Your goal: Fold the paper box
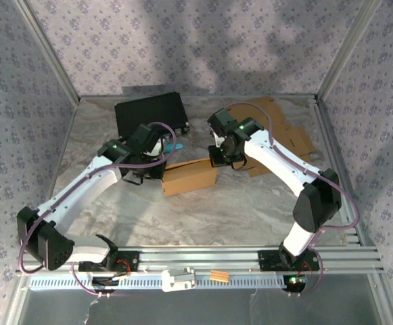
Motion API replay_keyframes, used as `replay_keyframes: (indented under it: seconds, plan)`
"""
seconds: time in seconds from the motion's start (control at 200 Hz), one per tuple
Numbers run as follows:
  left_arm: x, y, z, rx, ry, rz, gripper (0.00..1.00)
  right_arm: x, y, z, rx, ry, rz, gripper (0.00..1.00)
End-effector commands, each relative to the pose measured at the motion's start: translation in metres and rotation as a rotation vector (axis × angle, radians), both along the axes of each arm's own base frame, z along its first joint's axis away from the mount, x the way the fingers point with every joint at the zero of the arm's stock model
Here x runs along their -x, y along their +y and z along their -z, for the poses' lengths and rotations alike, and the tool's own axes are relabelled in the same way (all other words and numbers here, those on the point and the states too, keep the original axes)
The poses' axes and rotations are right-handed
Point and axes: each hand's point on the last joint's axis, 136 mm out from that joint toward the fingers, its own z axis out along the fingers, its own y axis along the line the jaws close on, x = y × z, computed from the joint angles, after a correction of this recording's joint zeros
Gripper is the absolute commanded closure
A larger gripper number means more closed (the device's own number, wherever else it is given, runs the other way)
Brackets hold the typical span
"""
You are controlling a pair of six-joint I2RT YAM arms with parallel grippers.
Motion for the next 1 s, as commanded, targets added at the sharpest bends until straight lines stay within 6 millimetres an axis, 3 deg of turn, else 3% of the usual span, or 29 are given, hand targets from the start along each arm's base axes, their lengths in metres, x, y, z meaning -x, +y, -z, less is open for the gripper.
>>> replay_keyframes:
  seconds: [0.0, 0.994]
  plan:
    - [0.001, -0.017, -0.014, 0.112, 0.052, -0.036, 1.0, 0.006, 0.018, 0.003, -0.031, 0.031, -0.033, 1.0]
    - [-0.007, -0.037, -0.029, 0.225, 0.264, -0.156, 1.0, -0.004, 0.025, -0.001, -0.051, 0.079, -0.044, 1.0]
